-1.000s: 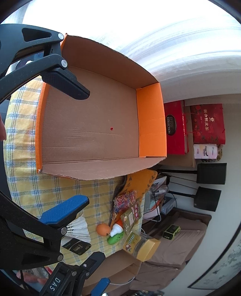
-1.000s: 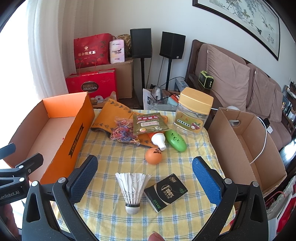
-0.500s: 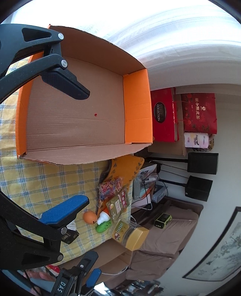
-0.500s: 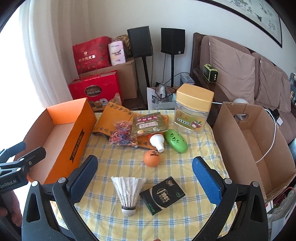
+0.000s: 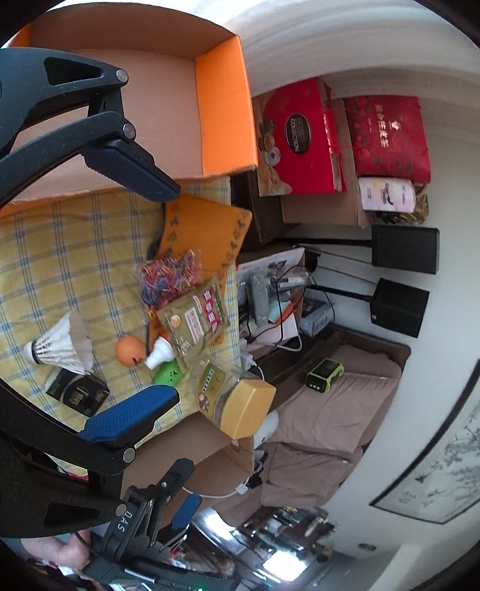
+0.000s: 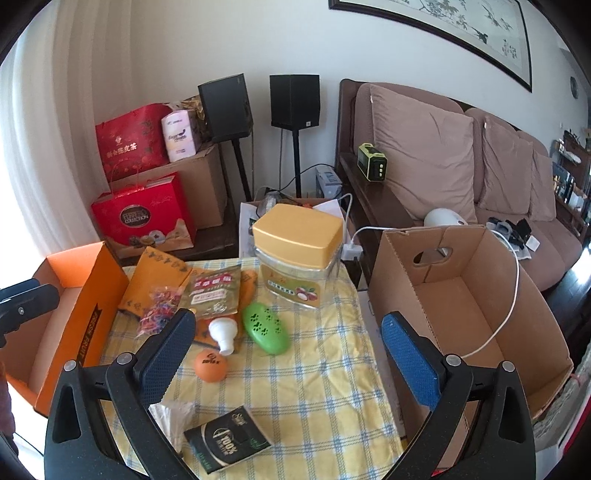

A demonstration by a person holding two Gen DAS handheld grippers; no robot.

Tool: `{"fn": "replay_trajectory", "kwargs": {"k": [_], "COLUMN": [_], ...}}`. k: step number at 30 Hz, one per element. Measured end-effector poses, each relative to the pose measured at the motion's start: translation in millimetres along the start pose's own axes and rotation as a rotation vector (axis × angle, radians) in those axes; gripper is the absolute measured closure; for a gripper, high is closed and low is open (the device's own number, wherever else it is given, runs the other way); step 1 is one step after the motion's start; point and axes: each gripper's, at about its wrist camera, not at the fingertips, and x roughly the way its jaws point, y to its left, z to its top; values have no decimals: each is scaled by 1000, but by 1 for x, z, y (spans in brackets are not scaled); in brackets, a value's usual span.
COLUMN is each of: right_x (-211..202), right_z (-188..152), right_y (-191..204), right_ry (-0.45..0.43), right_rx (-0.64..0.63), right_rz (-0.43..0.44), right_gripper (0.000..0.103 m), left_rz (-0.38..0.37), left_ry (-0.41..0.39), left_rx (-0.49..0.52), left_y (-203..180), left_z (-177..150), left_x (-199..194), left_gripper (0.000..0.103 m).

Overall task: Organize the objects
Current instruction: 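Move the right tool toward the clear jar with yellow lid, then grasp the clear jar with the right tool and lift it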

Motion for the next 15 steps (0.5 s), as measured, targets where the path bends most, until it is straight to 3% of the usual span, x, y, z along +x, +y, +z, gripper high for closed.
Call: {"fn": "replay_trajectory", "kwargs": {"k": [6, 9, 11, 15], "right_x": [31, 46, 53, 66], "right_z": [19, 27, 33, 43], "right_y": [-30, -42, -47, -58], "right_ry": [23, 57, 65, 70], "right_rx": [43, 79, 89, 139], "right_rz": [-1, 38, 54, 113], "right_gripper": [18, 28, 35, 37], "left_rz": [12, -37, -89, -124], "left_ry": [25, 52, 83, 124], "left_rx": [73, 60, 41, 36], "left_y": [-38, -51, -58, -76], "left_z": [38, 51, 61, 78], "left_x": [60, 91, 111, 149], "left_gripper": [10, 16, 27, 27]}}
